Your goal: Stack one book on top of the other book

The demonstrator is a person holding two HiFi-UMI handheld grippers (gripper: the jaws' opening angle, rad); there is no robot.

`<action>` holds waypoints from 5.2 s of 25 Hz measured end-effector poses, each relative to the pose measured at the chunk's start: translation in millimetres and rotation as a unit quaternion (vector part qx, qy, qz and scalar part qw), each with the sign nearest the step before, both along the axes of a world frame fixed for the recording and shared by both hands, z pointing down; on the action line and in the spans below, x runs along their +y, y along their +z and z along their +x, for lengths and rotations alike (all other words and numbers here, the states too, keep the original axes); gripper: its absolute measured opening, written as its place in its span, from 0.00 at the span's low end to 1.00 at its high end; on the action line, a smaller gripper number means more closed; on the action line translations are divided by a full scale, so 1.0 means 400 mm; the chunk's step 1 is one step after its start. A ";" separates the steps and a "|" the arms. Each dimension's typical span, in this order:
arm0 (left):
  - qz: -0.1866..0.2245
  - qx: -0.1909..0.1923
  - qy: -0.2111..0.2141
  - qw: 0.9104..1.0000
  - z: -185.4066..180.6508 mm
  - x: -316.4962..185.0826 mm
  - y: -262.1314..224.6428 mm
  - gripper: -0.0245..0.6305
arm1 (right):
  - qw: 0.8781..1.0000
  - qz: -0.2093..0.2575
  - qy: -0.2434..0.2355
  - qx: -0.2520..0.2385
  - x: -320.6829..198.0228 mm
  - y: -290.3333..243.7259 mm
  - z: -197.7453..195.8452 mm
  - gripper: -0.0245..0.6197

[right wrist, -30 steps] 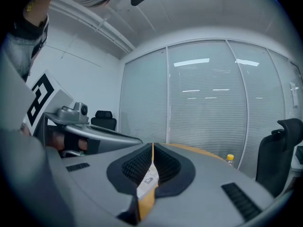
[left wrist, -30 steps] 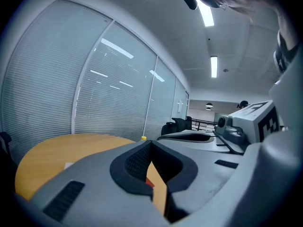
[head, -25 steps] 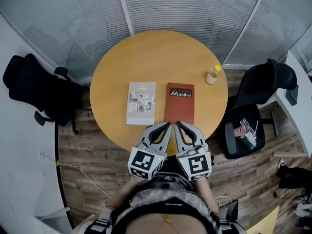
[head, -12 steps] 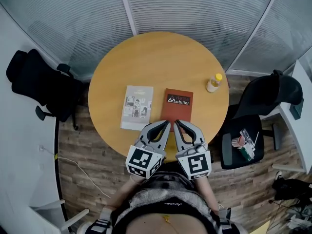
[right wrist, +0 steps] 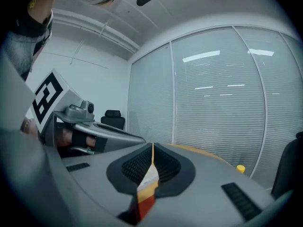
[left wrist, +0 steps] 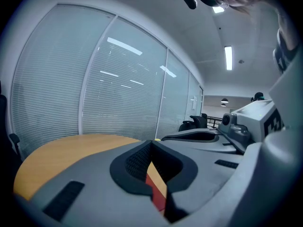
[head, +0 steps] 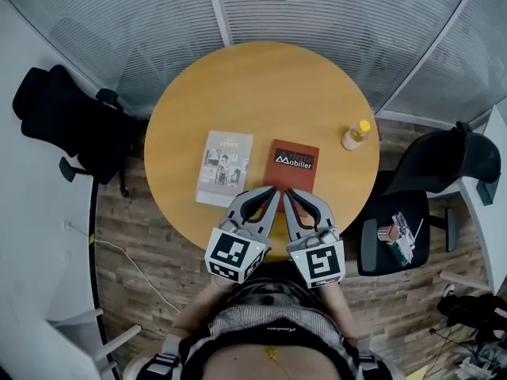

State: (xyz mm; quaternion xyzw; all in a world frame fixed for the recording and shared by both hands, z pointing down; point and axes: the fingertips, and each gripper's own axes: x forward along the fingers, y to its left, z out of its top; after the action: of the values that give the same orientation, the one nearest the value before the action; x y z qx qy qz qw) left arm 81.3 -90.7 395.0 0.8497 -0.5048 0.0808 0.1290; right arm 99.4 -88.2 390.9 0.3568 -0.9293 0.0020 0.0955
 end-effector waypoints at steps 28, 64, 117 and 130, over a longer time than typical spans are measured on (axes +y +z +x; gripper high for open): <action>-0.079 -0.026 0.052 0.995 -0.079 -0.076 0.188 0.07 | 0.988 -0.082 0.119 0.060 -0.063 0.198 0.018 0.08; -0.256 -0.046 0.052 0.964 -0.100 -0.116 0.593 0.07 | 0.945 -0.242 0.165 0.145 -0.127 0.595 0.130 0.08; -0.421 -0.004 0.002 0.907 -0.100 -0.143 0.751 0.23 | 0.870 -0.446 0.209 -0.016 -0.148 0.771 0.203 0.26; -0.390 -0.006 -0.003 0.921 -0.086 -0.145 0.665 0.21 | 0.880 -0.425 0.211 0.003 -0.154 0.686 0.219 0.26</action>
State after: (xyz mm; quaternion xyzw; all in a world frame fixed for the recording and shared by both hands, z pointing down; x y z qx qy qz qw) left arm 46.7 -148.8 661.1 0.7300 -0.4364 0.2761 0.4477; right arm 186.9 -149.8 665.5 0.4695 -0.7417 0.4157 0.2378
